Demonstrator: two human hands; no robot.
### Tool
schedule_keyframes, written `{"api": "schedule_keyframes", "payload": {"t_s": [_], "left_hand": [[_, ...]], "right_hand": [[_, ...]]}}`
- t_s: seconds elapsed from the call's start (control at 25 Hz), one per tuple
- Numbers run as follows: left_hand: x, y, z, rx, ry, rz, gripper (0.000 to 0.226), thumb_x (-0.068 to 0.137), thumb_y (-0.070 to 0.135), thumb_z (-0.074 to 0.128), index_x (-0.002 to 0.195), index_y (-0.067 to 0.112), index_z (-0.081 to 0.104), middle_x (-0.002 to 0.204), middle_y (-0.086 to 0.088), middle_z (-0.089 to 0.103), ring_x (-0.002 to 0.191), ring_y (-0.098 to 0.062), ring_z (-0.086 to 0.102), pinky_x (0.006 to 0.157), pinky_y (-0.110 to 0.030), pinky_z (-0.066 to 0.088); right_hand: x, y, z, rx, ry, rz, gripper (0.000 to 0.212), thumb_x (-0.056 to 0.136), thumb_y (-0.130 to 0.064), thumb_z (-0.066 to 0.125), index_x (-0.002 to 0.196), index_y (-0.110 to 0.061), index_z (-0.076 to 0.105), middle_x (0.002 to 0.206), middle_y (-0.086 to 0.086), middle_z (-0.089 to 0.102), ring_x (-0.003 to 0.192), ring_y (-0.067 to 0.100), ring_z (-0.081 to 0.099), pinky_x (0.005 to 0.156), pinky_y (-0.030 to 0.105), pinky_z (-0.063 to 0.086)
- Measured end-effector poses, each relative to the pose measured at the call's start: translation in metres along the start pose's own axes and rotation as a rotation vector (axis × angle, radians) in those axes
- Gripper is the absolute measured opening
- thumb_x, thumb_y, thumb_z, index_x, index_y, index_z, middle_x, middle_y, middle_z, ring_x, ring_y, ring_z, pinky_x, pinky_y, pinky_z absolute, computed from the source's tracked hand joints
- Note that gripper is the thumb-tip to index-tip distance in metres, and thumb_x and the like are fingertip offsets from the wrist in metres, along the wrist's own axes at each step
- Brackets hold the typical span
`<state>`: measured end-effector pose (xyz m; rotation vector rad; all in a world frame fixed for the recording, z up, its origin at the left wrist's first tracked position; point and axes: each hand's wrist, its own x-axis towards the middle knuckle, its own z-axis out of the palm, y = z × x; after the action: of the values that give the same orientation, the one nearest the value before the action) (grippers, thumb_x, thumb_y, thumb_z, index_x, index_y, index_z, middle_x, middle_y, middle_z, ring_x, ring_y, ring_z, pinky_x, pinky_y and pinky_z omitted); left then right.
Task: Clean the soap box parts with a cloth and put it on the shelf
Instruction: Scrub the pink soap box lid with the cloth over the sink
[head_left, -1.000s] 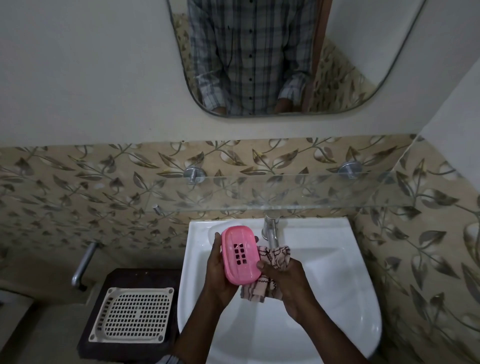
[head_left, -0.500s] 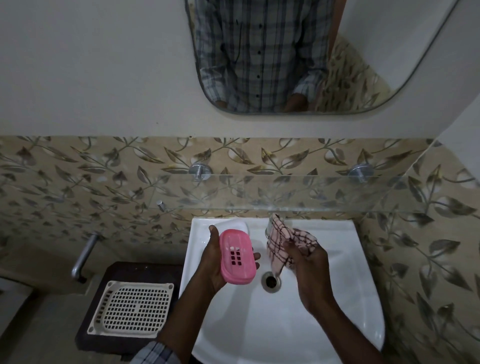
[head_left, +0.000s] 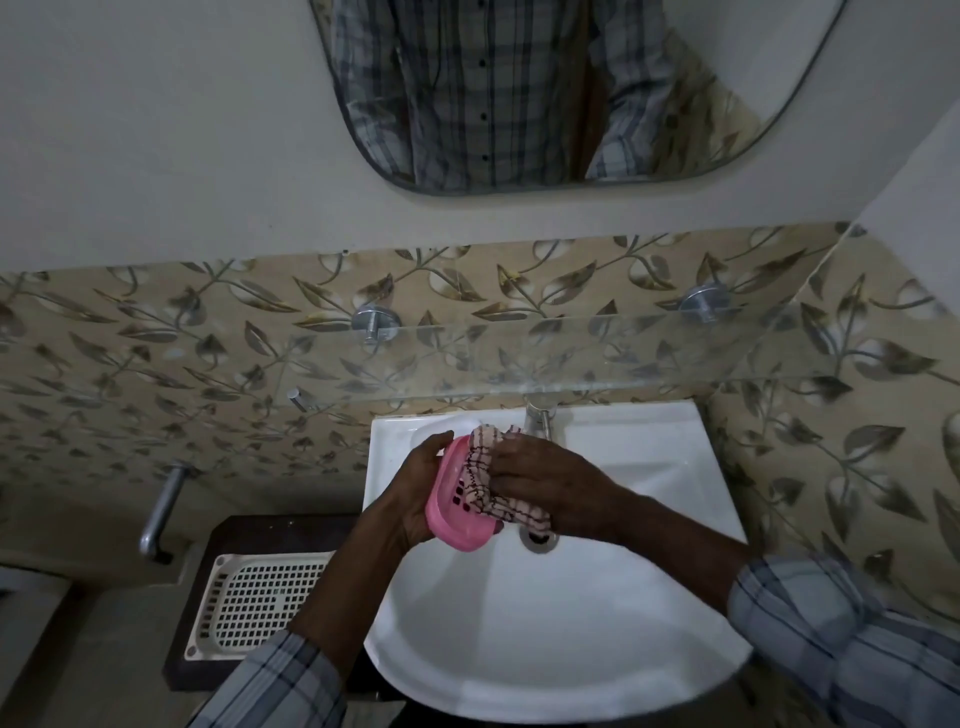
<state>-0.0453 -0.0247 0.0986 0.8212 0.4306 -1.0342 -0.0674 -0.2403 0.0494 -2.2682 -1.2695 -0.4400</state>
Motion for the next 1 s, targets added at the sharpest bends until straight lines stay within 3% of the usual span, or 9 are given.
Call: {"api": "schedule_keyframes", "payload": {"t_s": [0.2,0.32,0.4,0.52,0.6,0.68,0.84,0.92,1.0], "left_hand": [[0.004,0.003,0.012,0.041,0.074,0.046,0.039,0.075,0.036,0.056,0.097,0.004,0.058,0.09,-0.015,0.051,0.079,-0.027,0.053,0.077,-0.038,0.043],[0.01,0.014,0.022,0.021,0.142,0.123,0.033,0.082,0.032,0.051,0.097,0.004,0.061,0.088,-0.014,0.056,0.077,-0.025,0.054,0.075,-0.035,0.043],[0.014,0.014,0.02,0.037,0.266,0.168,0.051,0.092,0.045,0.042,0.105,0.0,0.063,0.09,-0.021,0.063,0.082,-0.032,0.059,0.077,-0.039,0.048],[0.02,-0.001,0.014,0.055,0.414,0.322,0.062,0.09,0.056,0.04,0.113,0.001,0.06,0.092,-0.021,0.061,0.086,-0.034,0.06,0.077,-0.038,0.05],[0.025,-0.021,0.015,0.07,0.412,0.393,0.062,0.091,0.055,0.041,0.106,0.001,0.067,0.096,-0.019,0.067,0.095,-0.035,0.065,0.08,-0.038,0.054],[0.027,-0.032,0.014,0.023,0.369,0.467,0.051,0.096,0.046,0.041,0.088,0.01,0.077,0.087,-0.014,0.075,0.089,-0.028,0.072,0.067,-0.033,0.058],[0.016,-0.011,0.004,0.004,0.256,0.421,0.058,0.084,0.056,0.038,0.076,0.012,0.074,0.075,-0.014,0.069,0.072,-0.028,0.071,0.07,-0.037,0.057],[0.008,-0.004,-0.002,0.036,0.235,0.297,0.063,0.084,0.058,0.041,0.098,0.004,0.069,0.089,-0.021,0.064,0.084,-0.036,0.066,0.082,-0.045,0.054],[0.001,0.0,0.001,0.082,0.189,0.146,0.054,0.08,0.053,0.047,0.097,0.004,0.065,0.083,-0.019,0.061,0.075,-0.035,0.064,0.074,-0.041,0.055]], "right_hand": [[0.008,-0.002,0.0,-0.134,-0.035,-0.125,0.021,0.091,-0.01,0.066,0.112,-0.008,0.068,0.114,0.014,0.069,0.113,0.03,0.061,0.112,0.042,0.037],[0.028,-0.001,-0.016,-0.18,0.038,0.012,0.013,0.089,-0.006,0.067,0.1,-0.004,0.073,0.104,0.015,0.071,0.107,0.033,0.065,0.104,0.044,0.044],[0.034,-0.028,-0.005,-0.057,0.06,0.121,0.014,0.087,-0.011,0.065,0.094,-0.004,0.074,0.096,0.014,0.072,0.096,0.032,0.068,0.093,0.04,0.051],[0.051,-0.071,0.001,0.268,0.076,0.788,0.026,0.08,-0.033,0.058,0.088,-0.011,0.071,0.085,0.008,0.073,0.083,0.026,0.069,0.075,0.031,0.055],[0.077,-0.07,-0.009,0.746,0.268,1.329,0.023,0.083,-0.037,0.062,0.083,-0.015,0.07,0.086,0.007,0.076,0.078,0.019,0.073,0.073,0.033,0.06],[0.099,-0.069,-0.016,0.994,0.438,1.452,0.013,0.086,-0.028,0.065,0.085,-0.016,0.071,0.091,0.007,0.077,0.075,0.013,0.074,0.069,0.028,0.061],[0.076,-0.069,-0.025,0.522,0.008,0.856,0.017,0.078,-0.017,0.069,0.094,-0.011,0.072,0.088,0.004,0.074,0.079,0.019,0.069,0.068,0.029,0.053],[0.047,-0.055,-0.027,0.103,-0.22,0.304,0.025,0.079,-0.007,0.07,0.103,-0.01,0.073,0.101,0.008,0.073,0.097,0.027,0.066,0.092,0.037,0.05],[0.031,-0.037,-0.03,-0.257,-0.282,-0.098,0.026,0.087,-0.003,0.061,0.109,-0.011,0.071,0.113,0.008,0.07,0.118,0.029,0.059,0.112,0.046,0.035]]}}
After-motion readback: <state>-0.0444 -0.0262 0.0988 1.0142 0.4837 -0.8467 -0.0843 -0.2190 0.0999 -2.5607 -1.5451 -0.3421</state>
